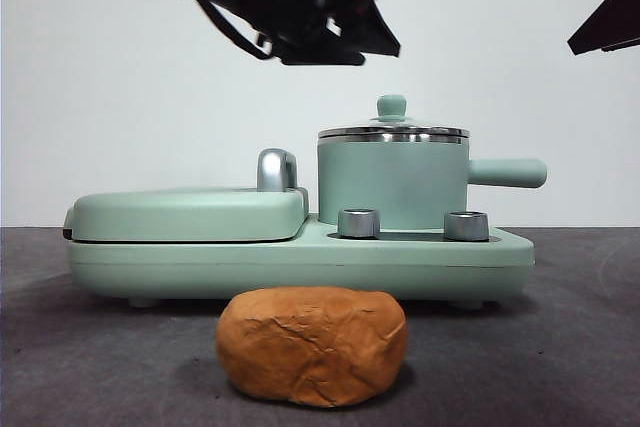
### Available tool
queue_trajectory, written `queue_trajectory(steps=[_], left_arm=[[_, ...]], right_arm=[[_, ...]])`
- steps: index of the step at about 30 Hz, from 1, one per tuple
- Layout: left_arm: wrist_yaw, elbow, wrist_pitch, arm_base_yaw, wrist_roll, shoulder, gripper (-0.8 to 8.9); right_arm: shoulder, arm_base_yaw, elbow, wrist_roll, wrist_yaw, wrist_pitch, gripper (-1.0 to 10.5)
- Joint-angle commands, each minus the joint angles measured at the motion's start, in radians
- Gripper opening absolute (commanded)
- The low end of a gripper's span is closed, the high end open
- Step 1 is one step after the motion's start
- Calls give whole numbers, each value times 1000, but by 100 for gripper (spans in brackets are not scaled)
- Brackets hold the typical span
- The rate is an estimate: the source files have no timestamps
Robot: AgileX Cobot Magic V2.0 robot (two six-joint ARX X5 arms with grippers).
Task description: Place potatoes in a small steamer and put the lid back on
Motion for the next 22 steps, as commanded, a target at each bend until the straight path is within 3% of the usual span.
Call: queue_trajectory(steps=[1, 7, 22], left_arm=[[-4, 100, -18, -10, -13, 80, 276], [-4, 203, -56, -10, -12, 178, 276], [-5, 203, -140, -9, -8, 206, 268]], right_arm=[[2, 5, 18, -2, -2, 12, 264], [2, 7, 18, -2, -2, 21, 263], [2, 12, 18, 1, -2, 34, 264]])
